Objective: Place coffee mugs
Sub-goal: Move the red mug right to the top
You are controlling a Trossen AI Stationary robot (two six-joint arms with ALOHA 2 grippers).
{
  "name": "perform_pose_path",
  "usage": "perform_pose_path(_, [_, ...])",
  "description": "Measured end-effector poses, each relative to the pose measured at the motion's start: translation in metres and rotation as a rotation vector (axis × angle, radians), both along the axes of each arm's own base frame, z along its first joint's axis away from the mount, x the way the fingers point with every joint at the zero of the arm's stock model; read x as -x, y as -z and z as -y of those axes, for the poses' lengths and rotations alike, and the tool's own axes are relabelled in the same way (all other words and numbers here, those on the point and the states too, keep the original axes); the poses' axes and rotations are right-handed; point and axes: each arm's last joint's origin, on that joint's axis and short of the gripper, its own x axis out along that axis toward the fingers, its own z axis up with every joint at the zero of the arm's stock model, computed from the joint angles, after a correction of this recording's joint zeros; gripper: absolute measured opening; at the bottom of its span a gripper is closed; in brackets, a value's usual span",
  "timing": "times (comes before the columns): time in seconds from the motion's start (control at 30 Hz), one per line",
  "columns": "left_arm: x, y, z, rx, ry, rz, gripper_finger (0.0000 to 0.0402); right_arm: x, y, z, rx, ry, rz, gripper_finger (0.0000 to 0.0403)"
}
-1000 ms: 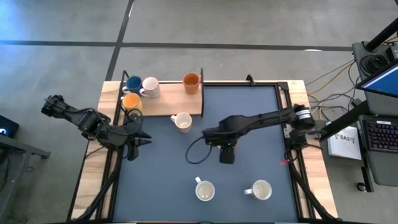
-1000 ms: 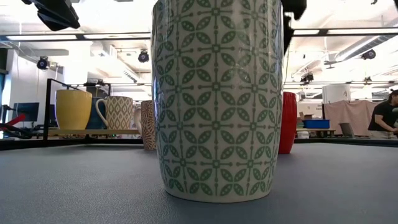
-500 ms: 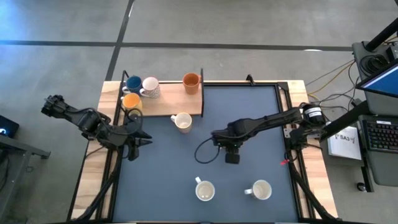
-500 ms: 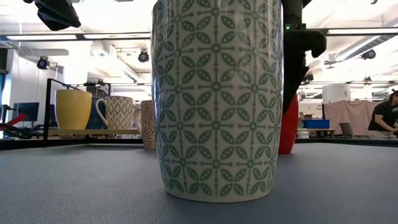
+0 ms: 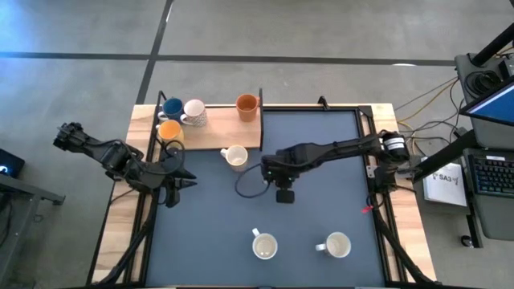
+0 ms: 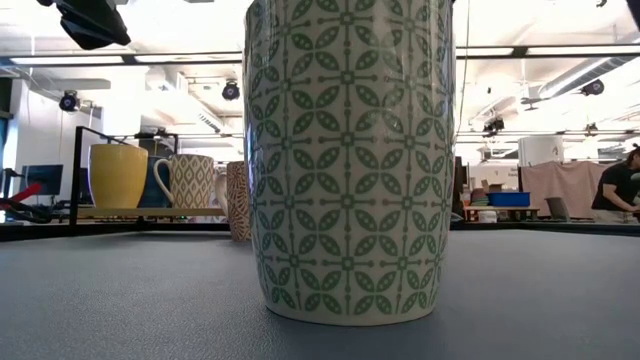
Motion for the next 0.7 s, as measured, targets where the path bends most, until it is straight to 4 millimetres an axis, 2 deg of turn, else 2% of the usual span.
perform_pose_path(0.27, [0.0,0.001,0.0,-0.008,0.001,-0.014,0.0073,-0.027,0.02,0.032,0.01,0.045,-0.03,0.0014])
perform_pose_path(0.57, [-0.001,0.002,0.0,-0.012,0.0,-0.025,0.0073,-0.052,0.022,0.037,0.02,-0.003,-0.05,0.0014])
perform_pose_path(0.7, [-0.001,0.003,0.001,-0.013,-0.001,-0.03,0.0073,-0.057,0.021,0.037,0.021,-0.015,-0.044,0.0035])
